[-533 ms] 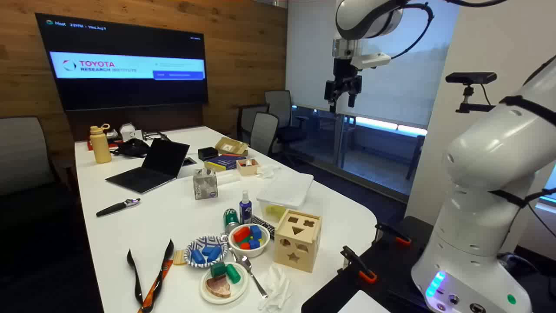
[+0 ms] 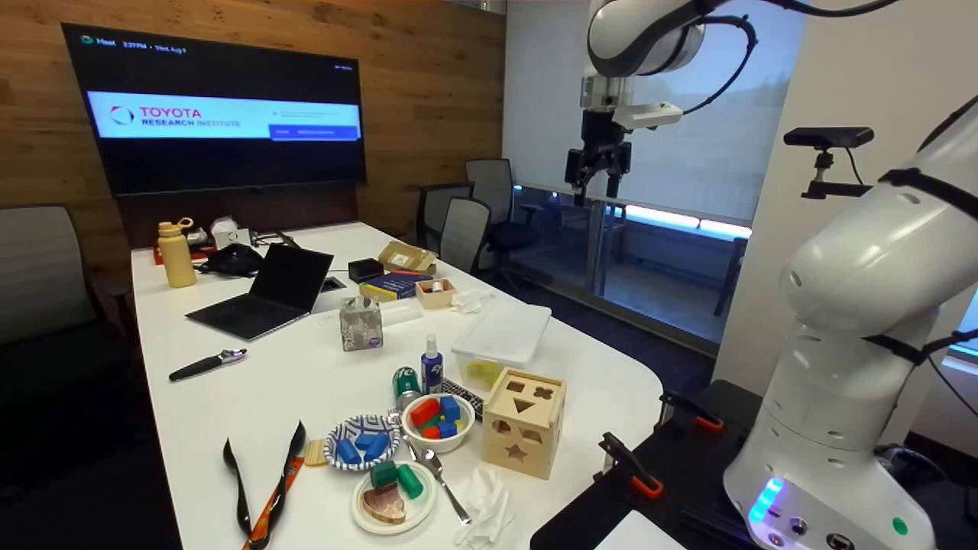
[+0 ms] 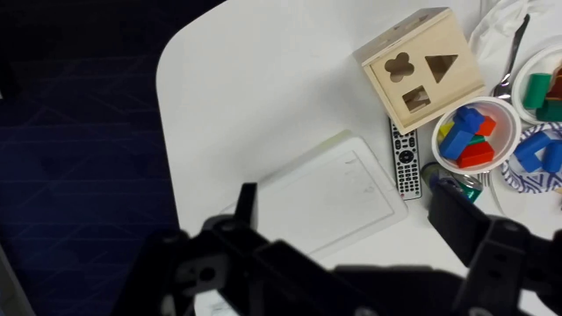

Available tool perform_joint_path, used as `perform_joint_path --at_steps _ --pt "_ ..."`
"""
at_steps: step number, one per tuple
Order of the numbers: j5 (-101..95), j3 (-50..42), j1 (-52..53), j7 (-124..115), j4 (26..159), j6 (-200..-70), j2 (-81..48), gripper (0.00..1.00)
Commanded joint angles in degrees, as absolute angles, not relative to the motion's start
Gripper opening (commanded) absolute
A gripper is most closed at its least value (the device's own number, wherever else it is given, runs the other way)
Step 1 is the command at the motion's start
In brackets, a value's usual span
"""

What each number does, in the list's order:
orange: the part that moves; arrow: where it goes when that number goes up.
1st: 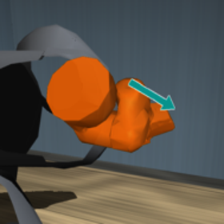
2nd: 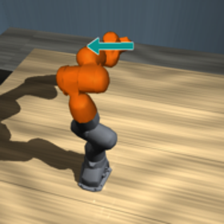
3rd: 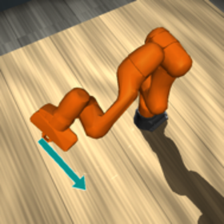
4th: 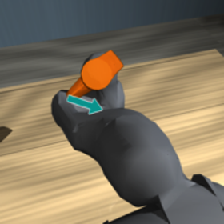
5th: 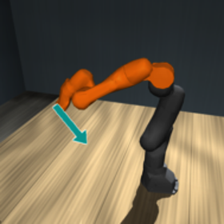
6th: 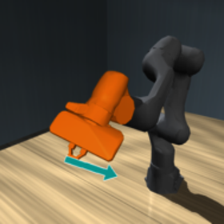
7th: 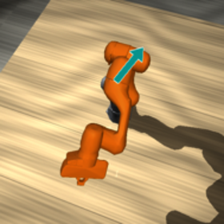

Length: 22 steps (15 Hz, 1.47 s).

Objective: Open the lid on the wooden toy box.

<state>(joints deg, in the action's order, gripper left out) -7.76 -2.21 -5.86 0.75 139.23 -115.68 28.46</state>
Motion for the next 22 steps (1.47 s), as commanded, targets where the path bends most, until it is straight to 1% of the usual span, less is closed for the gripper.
perform_joint_path --at_steps 1,7,10,12,15,22 --pt "-3.88 -1.15 -2.56 -0.88 146.63 -122.07 29.8 1.0" --pt "-0.55 6.78 2.12 -10.71 157.9 -136.49 29.0 1.0" --pt "-2.04 11.18 2.03 -17.63 160.72 -143.84 25.4 1.0" --pt "-4.06 13.08 0.22 -20.82 160.04 -148.33 20.35 1.0" --pt "-5.91 13.65 -0.28 -22.34 160.14 -154.28 14.74 1.0" --pt "-4.79 10.06 1.46 -19.79 158.16 -162.06 0.92 1.0"
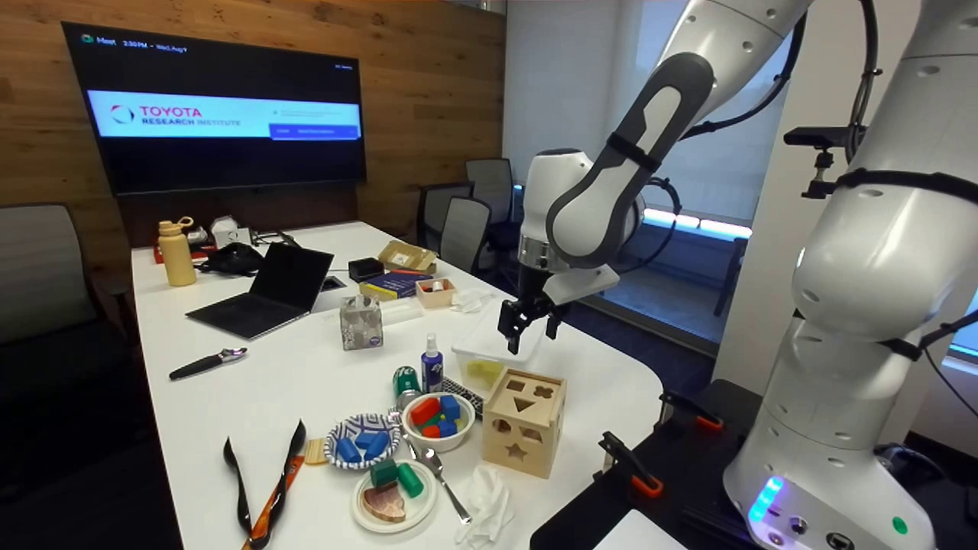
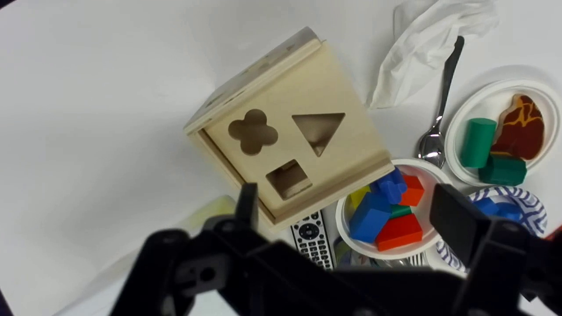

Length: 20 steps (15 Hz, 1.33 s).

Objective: Open the lid on the wooden toy box.

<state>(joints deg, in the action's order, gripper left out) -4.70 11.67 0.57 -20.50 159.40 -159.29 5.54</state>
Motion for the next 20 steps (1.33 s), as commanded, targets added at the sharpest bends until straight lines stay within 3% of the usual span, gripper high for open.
perform_joint_path --at_steps 1,10,20 --pt "-5.3 9.58 1.57 -20.04 157.94 -162.55 -0.38 1.0" --pt "5.92 8.94 1.93 -8.96 156.01 -169.48 -10.93 1.0" --pt "24.29 19.95 -12.01 14.38 151.32 -168.53 -16.36 1.0"
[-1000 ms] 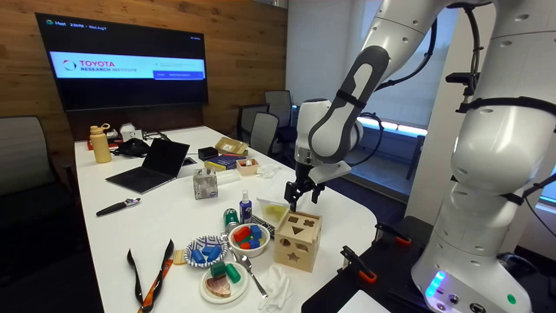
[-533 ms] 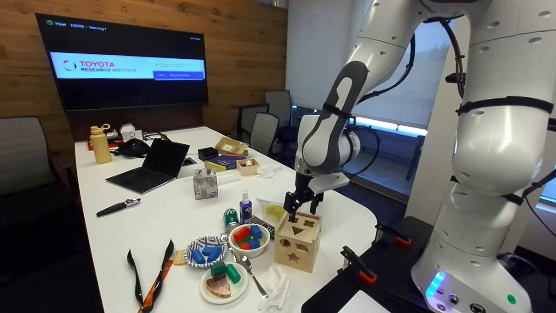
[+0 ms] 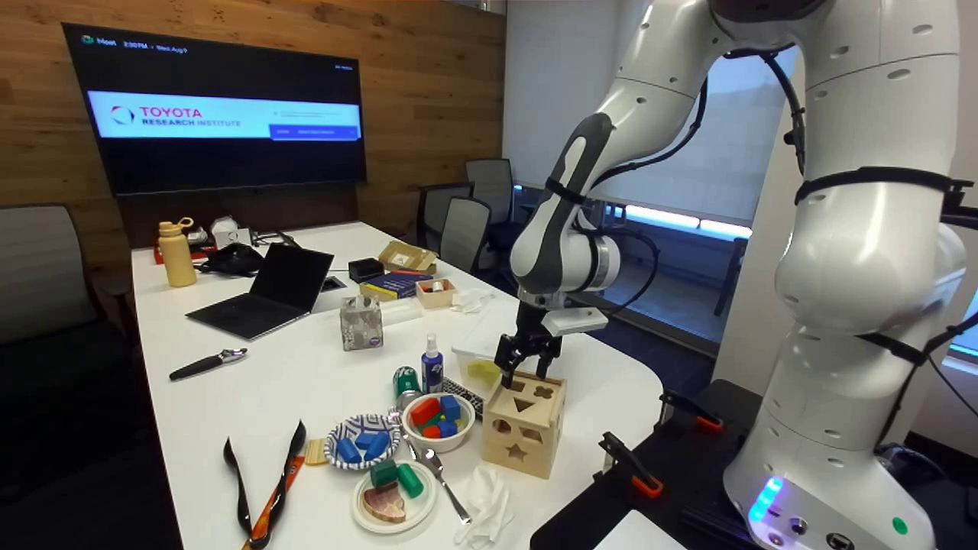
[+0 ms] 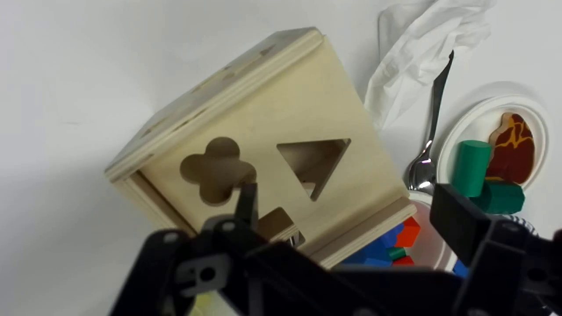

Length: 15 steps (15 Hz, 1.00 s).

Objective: Open the lid on the wooden toy box.

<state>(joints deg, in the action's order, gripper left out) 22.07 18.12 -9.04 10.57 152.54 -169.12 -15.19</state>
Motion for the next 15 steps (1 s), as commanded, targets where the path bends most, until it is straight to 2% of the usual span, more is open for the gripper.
perform_joint_path --at_steps 1,15 --pt "24.41 20.24 -12.87 15.02 151.11 -168.23 -16.7 1.0" --pt "23.12 26.12 -22.22 19.28 149.15 -167.89 -23.67 1.0"
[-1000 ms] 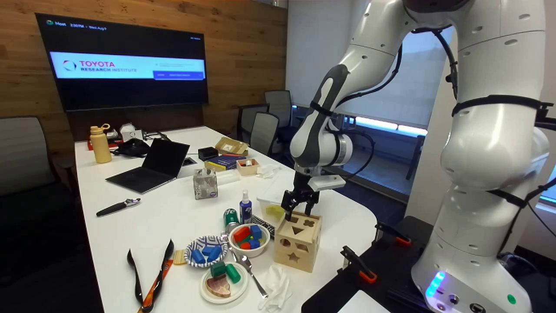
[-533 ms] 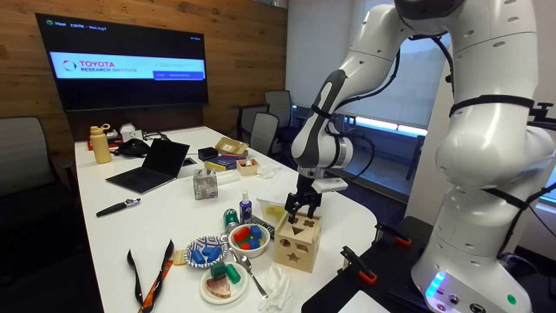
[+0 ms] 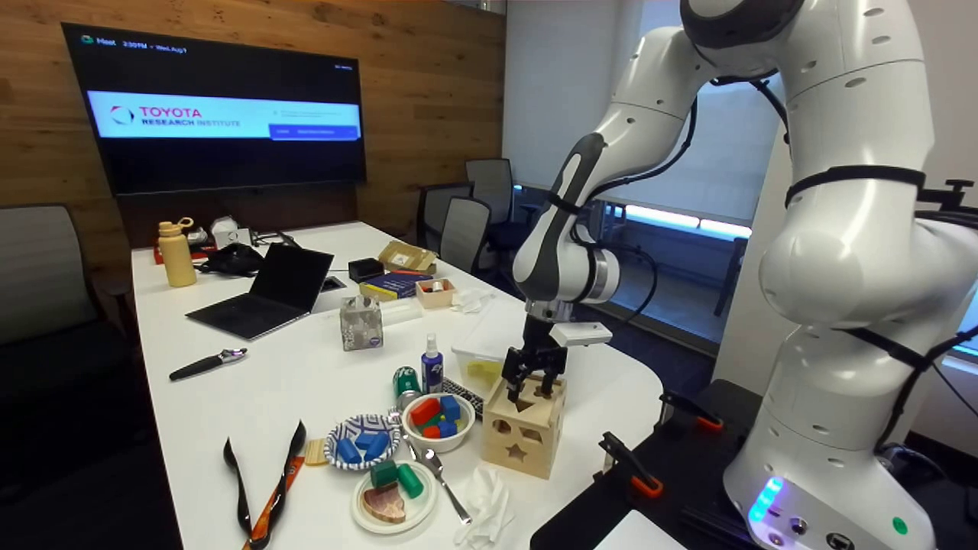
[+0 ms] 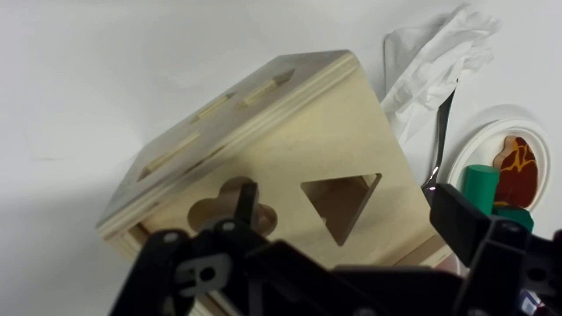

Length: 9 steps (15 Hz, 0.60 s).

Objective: Open the lid on the wooden toy box.

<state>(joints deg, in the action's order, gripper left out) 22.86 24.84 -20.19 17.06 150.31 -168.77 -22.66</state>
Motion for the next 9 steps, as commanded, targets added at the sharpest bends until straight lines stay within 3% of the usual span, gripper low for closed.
perform_joint_path --at_steps 1,9 --pt "22.79 26.05 -22.36 19.58 148.91 -167.82 -23.91 1.0" --pt "20.08 25.61 -23.12 20.45 146.52 -167.26 -26.74 1.0"
